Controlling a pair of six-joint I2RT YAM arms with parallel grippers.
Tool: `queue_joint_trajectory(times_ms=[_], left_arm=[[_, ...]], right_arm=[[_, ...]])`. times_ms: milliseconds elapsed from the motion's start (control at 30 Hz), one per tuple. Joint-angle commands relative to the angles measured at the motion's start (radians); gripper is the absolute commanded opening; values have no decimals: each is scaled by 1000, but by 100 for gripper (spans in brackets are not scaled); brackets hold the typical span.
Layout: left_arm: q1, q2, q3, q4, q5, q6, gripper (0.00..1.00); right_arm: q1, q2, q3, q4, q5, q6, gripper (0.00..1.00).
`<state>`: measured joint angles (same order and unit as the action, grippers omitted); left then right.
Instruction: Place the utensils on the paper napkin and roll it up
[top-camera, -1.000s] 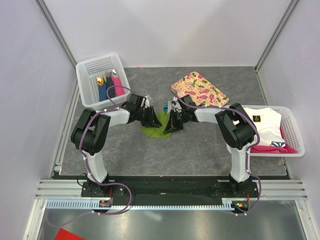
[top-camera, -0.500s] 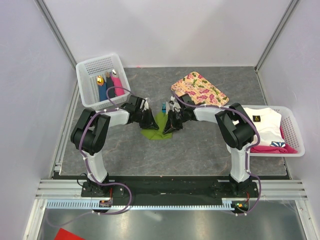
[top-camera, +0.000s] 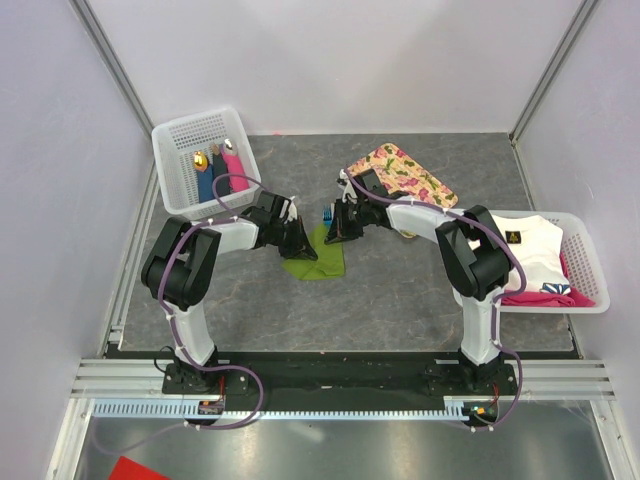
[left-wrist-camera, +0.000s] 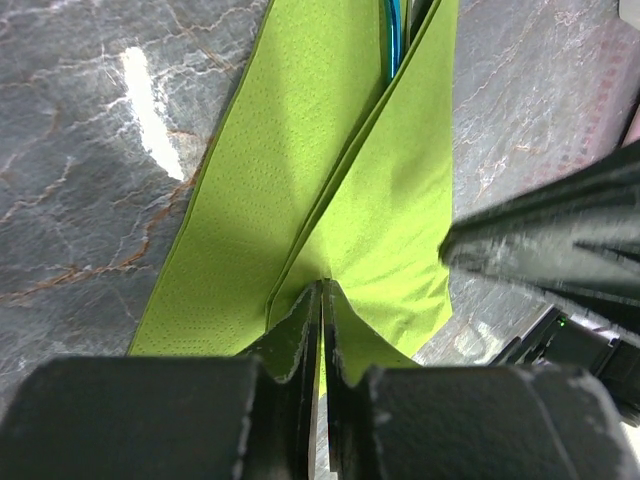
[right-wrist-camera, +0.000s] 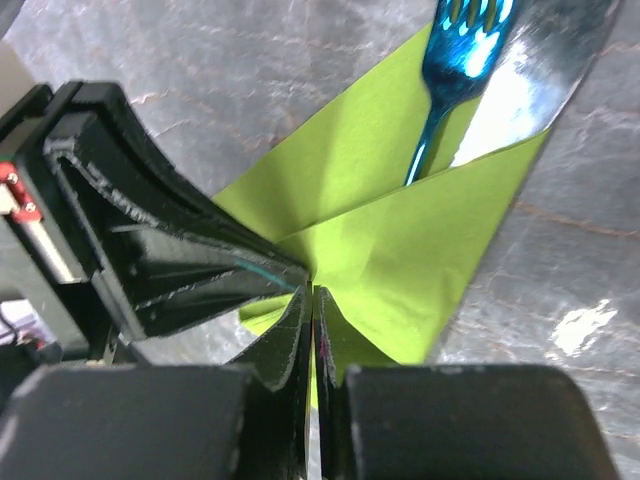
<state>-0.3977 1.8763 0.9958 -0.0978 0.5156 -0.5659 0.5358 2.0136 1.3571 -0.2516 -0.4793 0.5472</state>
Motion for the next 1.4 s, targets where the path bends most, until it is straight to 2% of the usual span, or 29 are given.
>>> queue_joint_trajectory(times_ms=[0, 400, 533, 667, 833, 1033, 1367], left_arm=[[0, -16, -20, 3, -23, 40, 9], [8, -20, -28, 13, -5, 34, 9], [31, -77, -78, 146, 70, -3, 13], [36, -141, -132, 280, 165, -49, 23], [4, -138, -134, 326, 225, -97, 26], [-30, -50, -149, 371, 199, -161, 24], [-4, 46, -148, 216, 132, -60, 11]], right_arm=[[6, 34, 53, -11, 79, -46, 6], [21, 109, 53, -2, 125, -69, 2], [29, 125, 36, -15, 139, -75, 0], [29, 139, 13, -15, 133, -59, 0], [29, 143, -4, -15, 133, -41, 0], [29, 142, -6, -15, 131, -16, 0], [26, 116, -32, -5, 96, 8, 2]])
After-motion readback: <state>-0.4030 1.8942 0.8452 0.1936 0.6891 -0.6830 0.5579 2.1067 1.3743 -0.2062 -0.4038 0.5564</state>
